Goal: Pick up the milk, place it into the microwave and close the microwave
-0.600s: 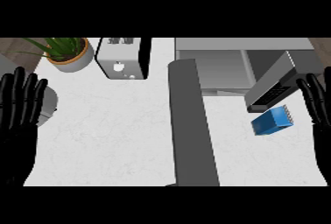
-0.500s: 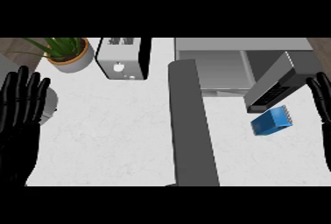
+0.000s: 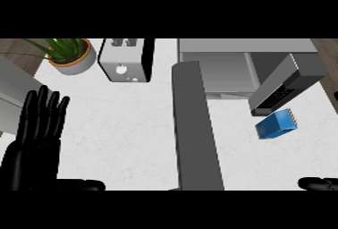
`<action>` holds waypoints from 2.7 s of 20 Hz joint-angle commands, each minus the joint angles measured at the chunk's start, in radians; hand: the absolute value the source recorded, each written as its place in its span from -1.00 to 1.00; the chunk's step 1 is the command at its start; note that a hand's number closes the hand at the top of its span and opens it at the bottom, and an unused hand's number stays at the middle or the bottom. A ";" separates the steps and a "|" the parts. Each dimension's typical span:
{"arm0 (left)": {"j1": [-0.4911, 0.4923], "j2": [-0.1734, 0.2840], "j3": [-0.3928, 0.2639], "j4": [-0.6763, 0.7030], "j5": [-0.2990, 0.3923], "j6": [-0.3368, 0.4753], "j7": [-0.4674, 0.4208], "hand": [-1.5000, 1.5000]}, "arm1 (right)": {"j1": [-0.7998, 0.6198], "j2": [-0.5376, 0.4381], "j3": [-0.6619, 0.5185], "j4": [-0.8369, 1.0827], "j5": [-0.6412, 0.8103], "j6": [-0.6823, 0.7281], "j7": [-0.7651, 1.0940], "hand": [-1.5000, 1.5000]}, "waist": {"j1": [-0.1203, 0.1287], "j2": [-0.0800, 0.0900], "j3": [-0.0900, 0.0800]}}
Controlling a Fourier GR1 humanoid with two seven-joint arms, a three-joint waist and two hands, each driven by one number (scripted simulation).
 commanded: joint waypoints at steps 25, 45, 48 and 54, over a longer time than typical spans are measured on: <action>0.493 0.023 -0.161 0.010 0.047 -0.132 -0.429 -1.00 | -0.003 0.111 -0.068 0.532 0.170 0.039 -0.373 -1.00 | 0.011 0.000 0.000; 0.565 0.028 -0.196 -0.019 0.031 -0.131 -0.482 -1.00 | -0.255 -0.032 -0.160 1.366 0.271 -0.014 -0.888 -1.00 | 0.014 0.002 0.001; 0.534 0.043 -0.160 0.038 0.056 -0.150 -0.499 -1.00 | -0.307 -0.098 -0.189 1.516 0.262 0.038 -0.978 -1.00 | 0.017 0.003 0.002; 0.580 0.088 -0.118 -0.004 0.125 -0.190 -0.495 -1.00 | -0.401 -0.101 -0.166 1.652 0.293 -0.013 -1.020 -1.00 | 0.020 0.003 0.002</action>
